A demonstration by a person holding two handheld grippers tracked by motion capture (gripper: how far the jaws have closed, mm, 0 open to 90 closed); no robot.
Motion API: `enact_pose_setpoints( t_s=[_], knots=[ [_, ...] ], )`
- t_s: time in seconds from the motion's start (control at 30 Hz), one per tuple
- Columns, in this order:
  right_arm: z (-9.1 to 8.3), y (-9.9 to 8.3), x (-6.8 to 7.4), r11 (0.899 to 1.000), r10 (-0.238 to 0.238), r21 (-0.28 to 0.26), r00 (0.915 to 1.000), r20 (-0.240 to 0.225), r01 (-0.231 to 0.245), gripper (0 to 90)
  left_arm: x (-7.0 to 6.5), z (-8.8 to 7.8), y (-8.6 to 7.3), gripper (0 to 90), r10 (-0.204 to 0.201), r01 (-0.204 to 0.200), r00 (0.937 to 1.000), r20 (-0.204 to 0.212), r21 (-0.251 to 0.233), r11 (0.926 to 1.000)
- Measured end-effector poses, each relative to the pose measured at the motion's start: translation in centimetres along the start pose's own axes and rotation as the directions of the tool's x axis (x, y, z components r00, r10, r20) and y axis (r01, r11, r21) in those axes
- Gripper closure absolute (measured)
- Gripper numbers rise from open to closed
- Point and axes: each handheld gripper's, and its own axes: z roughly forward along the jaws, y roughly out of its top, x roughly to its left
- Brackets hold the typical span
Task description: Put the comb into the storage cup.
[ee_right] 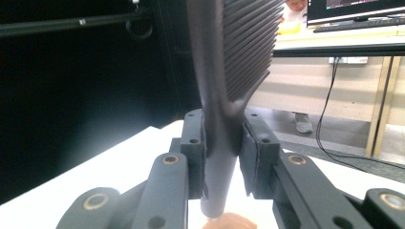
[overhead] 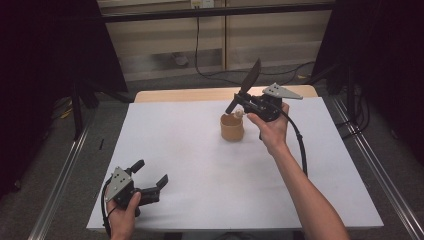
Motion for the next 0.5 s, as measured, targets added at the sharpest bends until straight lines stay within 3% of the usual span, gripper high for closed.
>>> enact_pose_setpoints(
  t_s=[0.17, 0.5],
  knots=[
    [0.0, -0.5, -0.3, 1.000, -0.005, 0.021, 1.0000, 0.007, 0.005, 73.2, -0.4, -0.2, 0.2, 2.3, 0.027, -0.027, 0.9996, 0.002, -0.009, 0.9996],
    [-0.3, -1.9, -1.0, 0.999, 0.003, 0.047, 0.9999, 0.014, -0.003, 73.2, -0.2, -0.1, 0.1, 2.3, 0.027, -0.027, 0.9996, -0.010, 0.000, 0.9996]
  ],
)
